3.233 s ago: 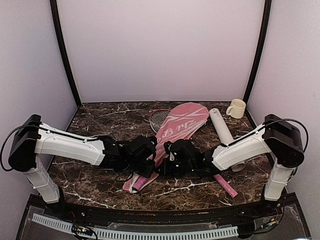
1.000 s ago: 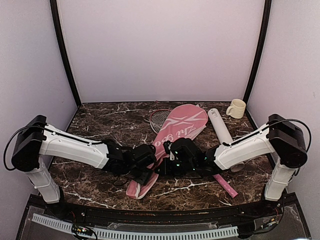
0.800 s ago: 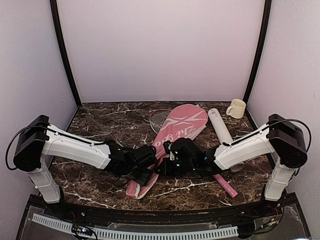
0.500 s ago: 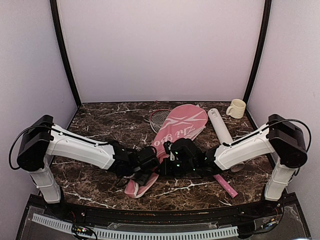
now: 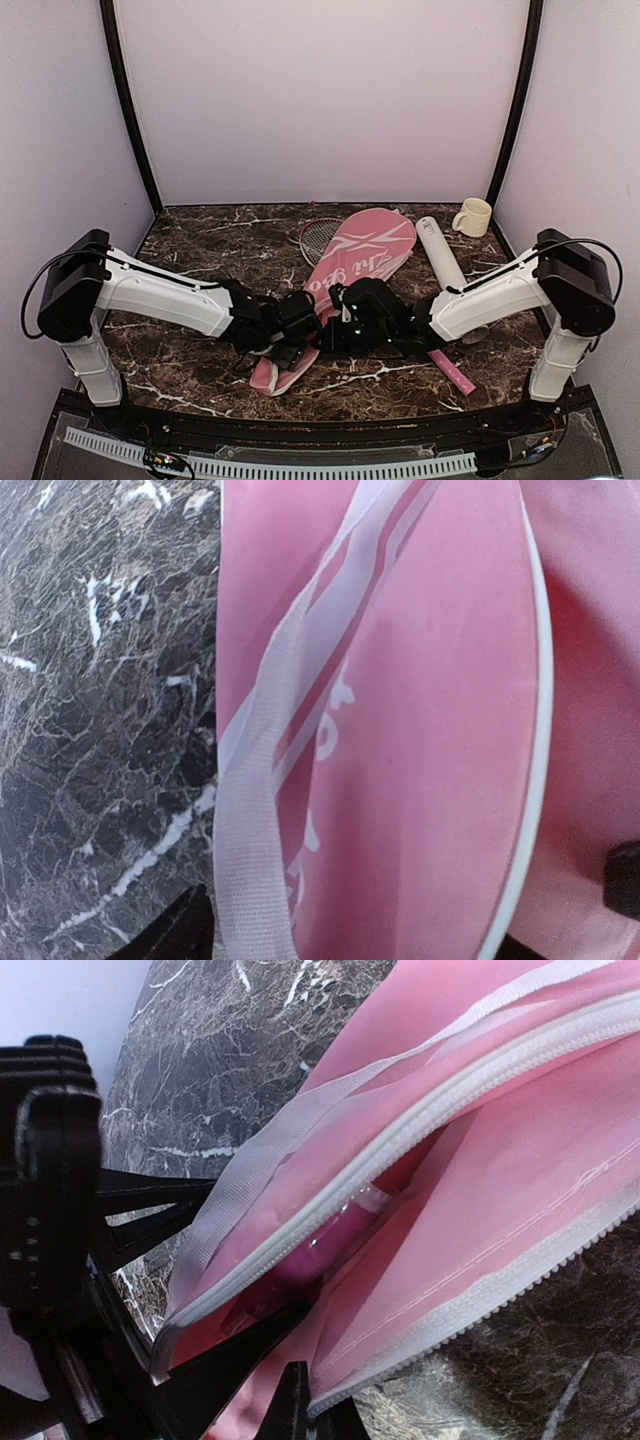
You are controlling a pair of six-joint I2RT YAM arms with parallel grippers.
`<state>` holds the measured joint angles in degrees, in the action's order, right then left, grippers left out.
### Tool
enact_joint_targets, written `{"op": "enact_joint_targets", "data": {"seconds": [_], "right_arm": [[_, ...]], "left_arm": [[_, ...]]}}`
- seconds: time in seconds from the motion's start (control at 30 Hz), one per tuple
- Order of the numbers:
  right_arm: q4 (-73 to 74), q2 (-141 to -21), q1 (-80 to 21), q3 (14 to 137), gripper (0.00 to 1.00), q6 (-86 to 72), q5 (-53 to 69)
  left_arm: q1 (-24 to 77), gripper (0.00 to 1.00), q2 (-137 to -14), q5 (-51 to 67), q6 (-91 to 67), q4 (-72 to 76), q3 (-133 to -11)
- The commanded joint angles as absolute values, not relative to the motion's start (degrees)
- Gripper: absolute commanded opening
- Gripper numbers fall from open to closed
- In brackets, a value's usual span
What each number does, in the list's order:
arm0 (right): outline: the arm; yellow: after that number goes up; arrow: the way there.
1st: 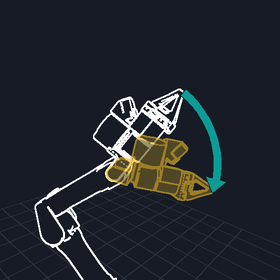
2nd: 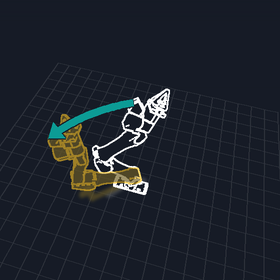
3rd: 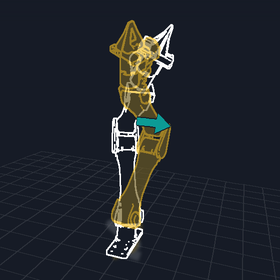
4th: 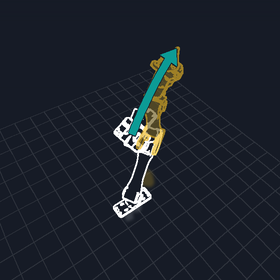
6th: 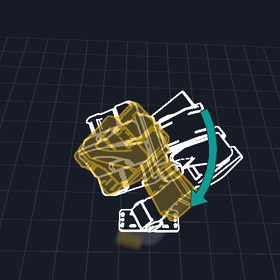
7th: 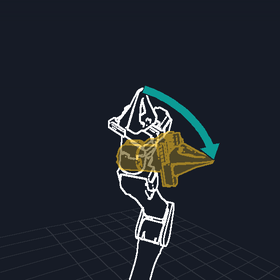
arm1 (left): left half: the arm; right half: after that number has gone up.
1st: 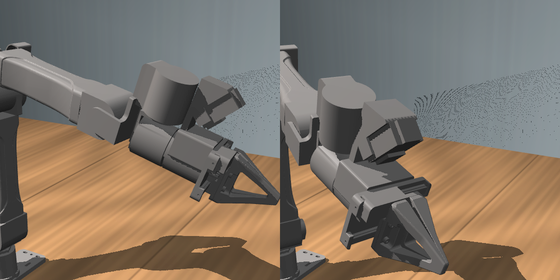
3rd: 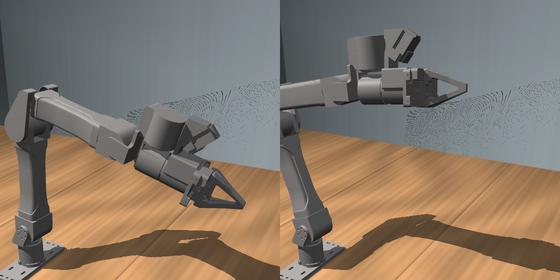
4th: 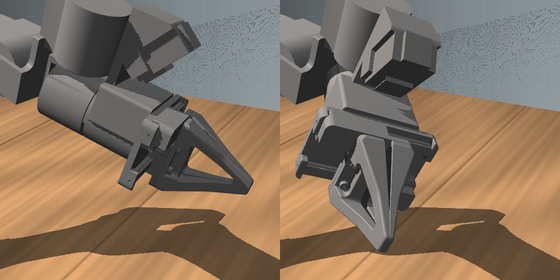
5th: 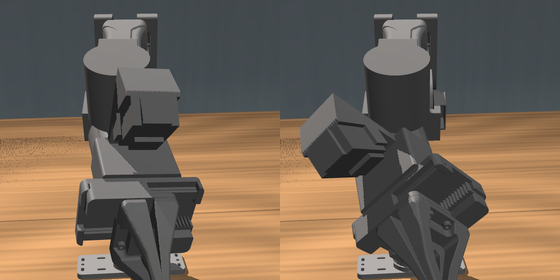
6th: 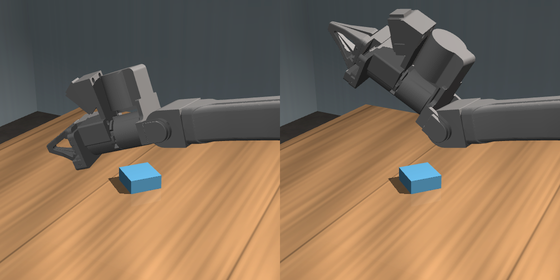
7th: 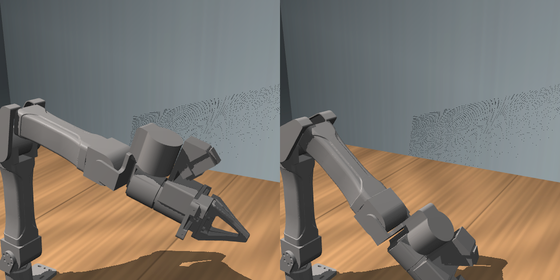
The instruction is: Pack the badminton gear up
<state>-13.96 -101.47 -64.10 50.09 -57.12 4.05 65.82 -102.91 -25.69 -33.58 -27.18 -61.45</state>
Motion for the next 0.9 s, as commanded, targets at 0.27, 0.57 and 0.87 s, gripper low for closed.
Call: {"op": "enact_joint_targets", "data": {"seconds": [0.27,0.57,0.87], "right_arm": [[-16.33,-99.14,-64.11,48.26,0.00,-57.61,3.47],[-16.69,-98.84,-63.89,47.48,0.00,-58.09,3.25],[-16.59,-98.77,-63.68,47.20,0.00,-58.02,3.14]], "left_arm": [[61.78,0.73,-98.28,-14.31,-24.48,-17.62,-66.31],[61.36,0.59,-103.81,-15.85,-21.82,-19.68,-71.34],[61.17,0.34,-106.13,-18.06,-21.67,-20.90,-71.74]]}}
